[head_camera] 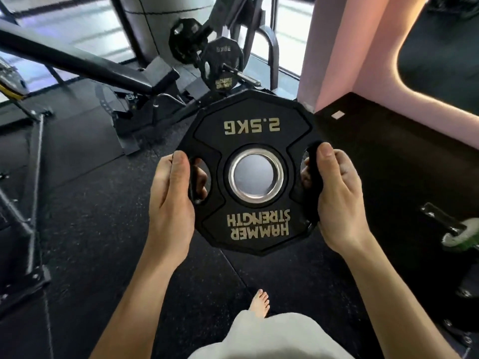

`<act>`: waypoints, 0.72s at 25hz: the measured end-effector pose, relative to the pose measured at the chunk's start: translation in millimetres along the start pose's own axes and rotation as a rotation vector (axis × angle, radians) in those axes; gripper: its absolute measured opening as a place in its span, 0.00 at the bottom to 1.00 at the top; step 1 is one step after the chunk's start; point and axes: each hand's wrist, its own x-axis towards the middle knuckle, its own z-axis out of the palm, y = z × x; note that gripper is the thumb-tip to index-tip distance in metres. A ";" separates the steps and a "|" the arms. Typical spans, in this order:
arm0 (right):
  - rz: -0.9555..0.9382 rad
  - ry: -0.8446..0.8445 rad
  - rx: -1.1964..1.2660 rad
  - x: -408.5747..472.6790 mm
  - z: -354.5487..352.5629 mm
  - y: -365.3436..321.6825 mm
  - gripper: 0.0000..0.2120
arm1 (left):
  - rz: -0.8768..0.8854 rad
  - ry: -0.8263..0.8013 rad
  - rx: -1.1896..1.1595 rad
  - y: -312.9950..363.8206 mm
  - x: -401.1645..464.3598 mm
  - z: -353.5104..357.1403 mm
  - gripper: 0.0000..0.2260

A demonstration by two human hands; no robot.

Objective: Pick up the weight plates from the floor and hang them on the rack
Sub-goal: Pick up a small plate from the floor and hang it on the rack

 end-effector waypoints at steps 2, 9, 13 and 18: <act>-0.007 0.024 -0.011 50.3 1.6 -0.5 0.19 | 0.005 -0.041 0.008 -5.5 51.9 19.7 0.13; -0.005 0.172 -0.052 230.2 -5.4 11.2 0.19 | -0.009 -0.202 -0.005 -44.0 242.6 99.2 0.13; -0.021 0.272 -0.031 343.3 -1.9 27.2 0.20 | -0.008 -0.317 -0.032 -71.5 362.8 143.9 0.13; -0.049 0.401 0.015 474.2 2.0 24.3 0.21 | -0.042 -0.440 -0.025 -84.0 513.5 207.7 0.14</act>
